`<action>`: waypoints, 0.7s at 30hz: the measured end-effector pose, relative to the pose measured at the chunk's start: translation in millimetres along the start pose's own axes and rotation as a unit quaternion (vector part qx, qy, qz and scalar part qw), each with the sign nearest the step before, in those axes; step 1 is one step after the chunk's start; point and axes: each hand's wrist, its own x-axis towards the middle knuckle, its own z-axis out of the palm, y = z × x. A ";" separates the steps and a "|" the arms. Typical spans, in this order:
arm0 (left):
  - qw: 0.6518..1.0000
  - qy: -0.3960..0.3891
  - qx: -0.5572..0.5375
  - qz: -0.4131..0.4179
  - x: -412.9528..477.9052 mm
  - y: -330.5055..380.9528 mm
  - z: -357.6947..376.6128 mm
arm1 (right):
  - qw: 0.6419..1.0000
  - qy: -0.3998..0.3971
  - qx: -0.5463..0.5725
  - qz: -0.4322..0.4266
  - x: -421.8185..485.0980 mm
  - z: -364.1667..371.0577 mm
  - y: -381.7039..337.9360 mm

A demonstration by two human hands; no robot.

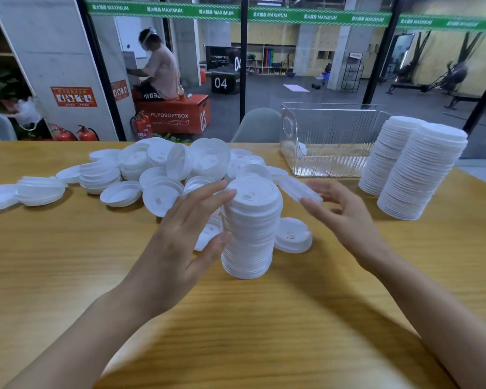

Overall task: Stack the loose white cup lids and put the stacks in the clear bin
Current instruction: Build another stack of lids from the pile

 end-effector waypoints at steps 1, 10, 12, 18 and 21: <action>1.000 0.003 -0.002 -0.004 -0.1 -0.5 0.0 | 0.999 0.008 0.026 -0.018 0.6 0.2 -10.2; 0.999 0.028 -0.016 -0.030 -1.4 -4.4 0.4 | 0.982 -0.127 -0.028 -0.140 3.0 21.6 -55.3; 0.999 0.025 -0.014 -0.031 -1.5 -4.3 0.2 | 0.979 -0.135 -0.038 -0.148 3.5 23.6 -54.5; 1.000 0.005 -0.008 -0.023 -0.6 -1.8 -0.8 | 0.974 -0.140 -0.050 -0.173 1.7 24.0 -50.9; 1.000 -0.001 -0.002 -0.017 -0.7 -2.0 -0.3 | 0.973 -0.139 -0.054 -0.175 1.0 25.5 -48.8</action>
